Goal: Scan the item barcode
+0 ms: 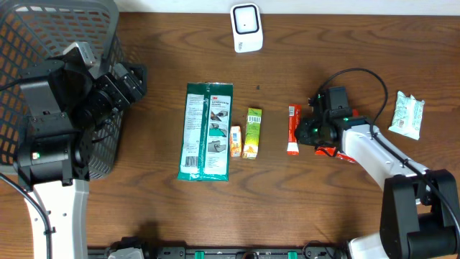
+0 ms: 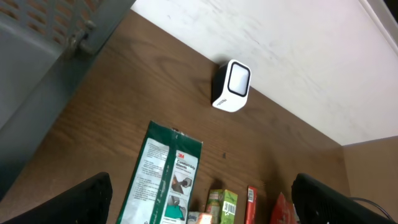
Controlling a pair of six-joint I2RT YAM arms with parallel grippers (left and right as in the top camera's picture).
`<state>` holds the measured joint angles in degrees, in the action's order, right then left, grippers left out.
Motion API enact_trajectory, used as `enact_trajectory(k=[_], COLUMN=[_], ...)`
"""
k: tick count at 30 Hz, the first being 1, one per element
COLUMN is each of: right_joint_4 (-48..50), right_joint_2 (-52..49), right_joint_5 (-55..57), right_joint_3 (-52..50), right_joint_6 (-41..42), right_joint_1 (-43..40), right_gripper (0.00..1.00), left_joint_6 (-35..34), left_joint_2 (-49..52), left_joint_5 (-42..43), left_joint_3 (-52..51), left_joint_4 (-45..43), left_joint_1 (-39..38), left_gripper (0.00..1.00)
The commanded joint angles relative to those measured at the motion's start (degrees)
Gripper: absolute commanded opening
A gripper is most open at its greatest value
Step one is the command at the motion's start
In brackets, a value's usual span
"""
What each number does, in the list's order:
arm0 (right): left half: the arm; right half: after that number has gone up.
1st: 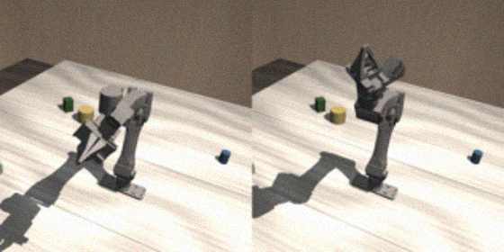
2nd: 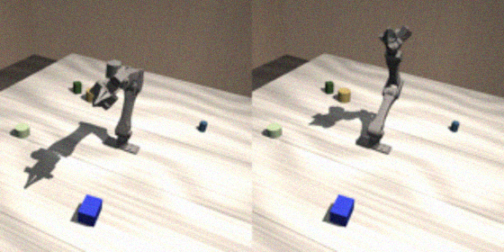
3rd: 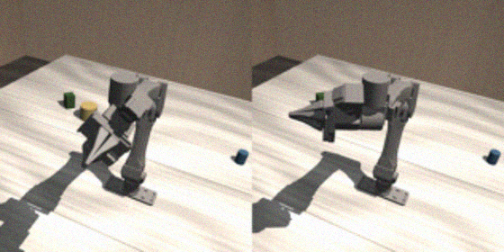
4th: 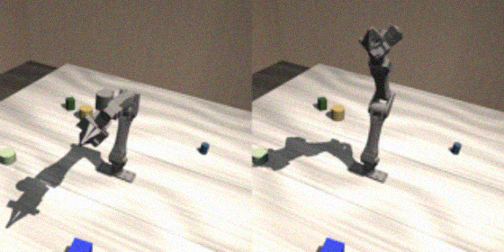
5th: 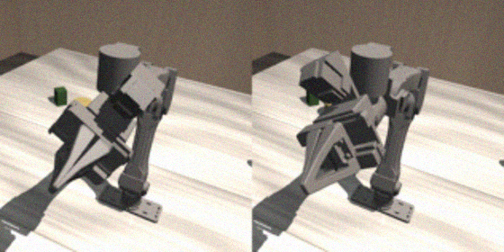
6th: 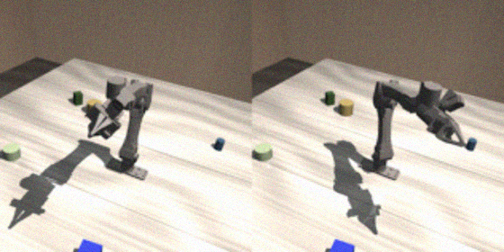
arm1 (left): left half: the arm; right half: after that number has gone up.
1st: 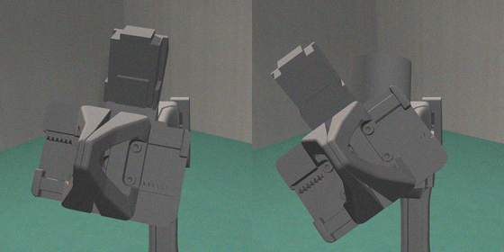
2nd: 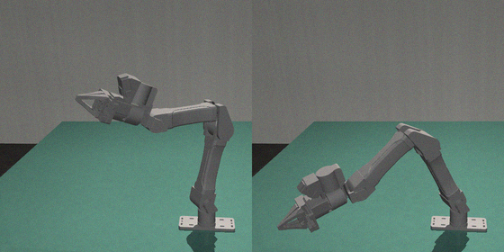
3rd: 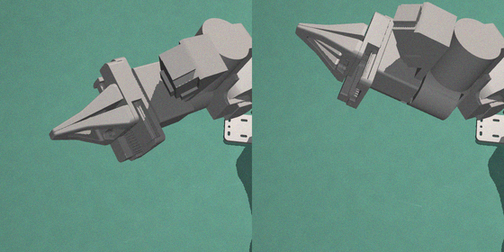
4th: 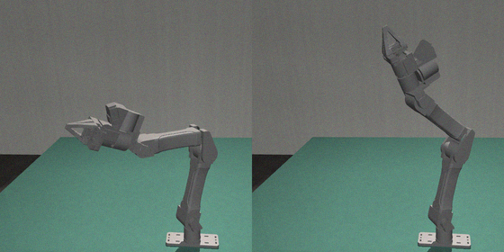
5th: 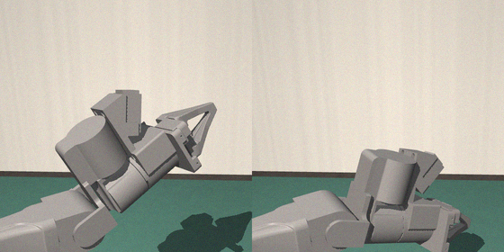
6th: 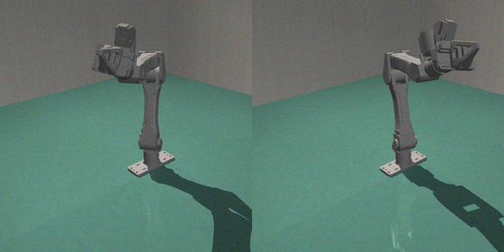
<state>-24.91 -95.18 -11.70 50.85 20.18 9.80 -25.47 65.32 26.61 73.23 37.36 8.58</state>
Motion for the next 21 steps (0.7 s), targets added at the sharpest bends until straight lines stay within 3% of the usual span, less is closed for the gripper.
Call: enact_trajectory(k=[1,8,14,16,18,21], right_joint_4=[0.50,3.61,4.59,4.59,4.52,4.31], right_joint_2=[-0.61,-4.48,-7.19,-7.15,-7.04,-6.67], right_joint_5=[-1.20,1.01,3.26,3.23,3.04,2.99], right_joint_3=[-0.02,-0.02,-0.02,-0.02,0.00,0.11], right_joint_6=[1.66,1.64,1.64,1.64,1.62,0.26], right_joint_1=[0.00,1.42,2.21,2.29,2.29,2.23], right_gripper=[0.33,0.30,0.20,0.08,0.02,0.01], left_joint_6=[0.35,0.35,0.35,0.35,0.35,0.35], left_joint_2=[-0.04,-0.04,-0.04,-0.04,-0.04,-0.04], left_joint_5=[-0.50,-0.50,-0.50,-0.50,-0.50,-0.50], left_joint_3=[0.72,0.72,0.72,0.72,0.72,0.72], left_joint_4=[-0.13,-0.13,-0.13,-0.13,-0.13,-0.13], left_joint_1=[0.24,0.24,0.24,0.24,0.24,0.24], left_gripper=[0.93,0.93,0.93,0.93,0.93,0.93])
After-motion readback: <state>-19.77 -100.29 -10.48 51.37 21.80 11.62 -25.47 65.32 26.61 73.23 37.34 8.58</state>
